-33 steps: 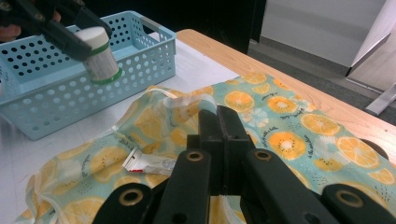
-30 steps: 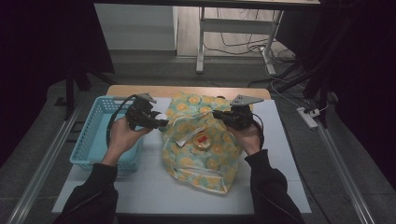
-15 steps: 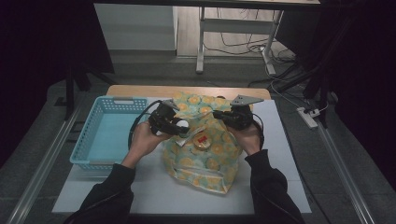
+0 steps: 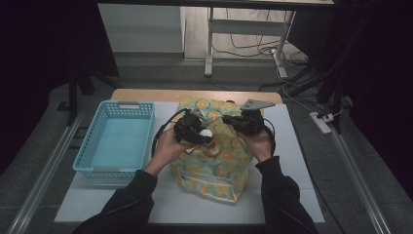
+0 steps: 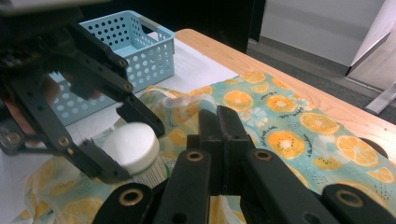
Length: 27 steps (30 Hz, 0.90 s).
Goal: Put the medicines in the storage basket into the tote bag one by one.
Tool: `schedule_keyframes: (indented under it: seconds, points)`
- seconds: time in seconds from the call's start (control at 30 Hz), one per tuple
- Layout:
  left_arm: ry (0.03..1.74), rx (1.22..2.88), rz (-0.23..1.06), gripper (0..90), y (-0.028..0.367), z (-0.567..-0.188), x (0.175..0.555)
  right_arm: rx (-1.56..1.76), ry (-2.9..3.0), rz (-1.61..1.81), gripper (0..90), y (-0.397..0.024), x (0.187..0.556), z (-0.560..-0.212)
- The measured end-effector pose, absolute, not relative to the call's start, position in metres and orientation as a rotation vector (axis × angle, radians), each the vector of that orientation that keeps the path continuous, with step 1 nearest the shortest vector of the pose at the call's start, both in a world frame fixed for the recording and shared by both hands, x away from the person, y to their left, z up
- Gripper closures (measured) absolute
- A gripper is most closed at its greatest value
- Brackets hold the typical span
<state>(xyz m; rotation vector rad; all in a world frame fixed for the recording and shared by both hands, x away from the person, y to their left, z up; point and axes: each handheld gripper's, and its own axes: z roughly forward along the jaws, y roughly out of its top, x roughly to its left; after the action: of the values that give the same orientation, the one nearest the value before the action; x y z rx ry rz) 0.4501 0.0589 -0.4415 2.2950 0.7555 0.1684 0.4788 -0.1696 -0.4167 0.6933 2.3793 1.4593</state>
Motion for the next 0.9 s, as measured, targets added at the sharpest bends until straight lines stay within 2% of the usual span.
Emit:
schedule_keyframes:
  seconds: [0.9]
  points:
    - [0.801, 2.301, 0.184, 49.2, 0.037, -0.475, 0.474, 0.699, 2.385, 1.444, 90.0, -0.171, 0.481, -0.42]
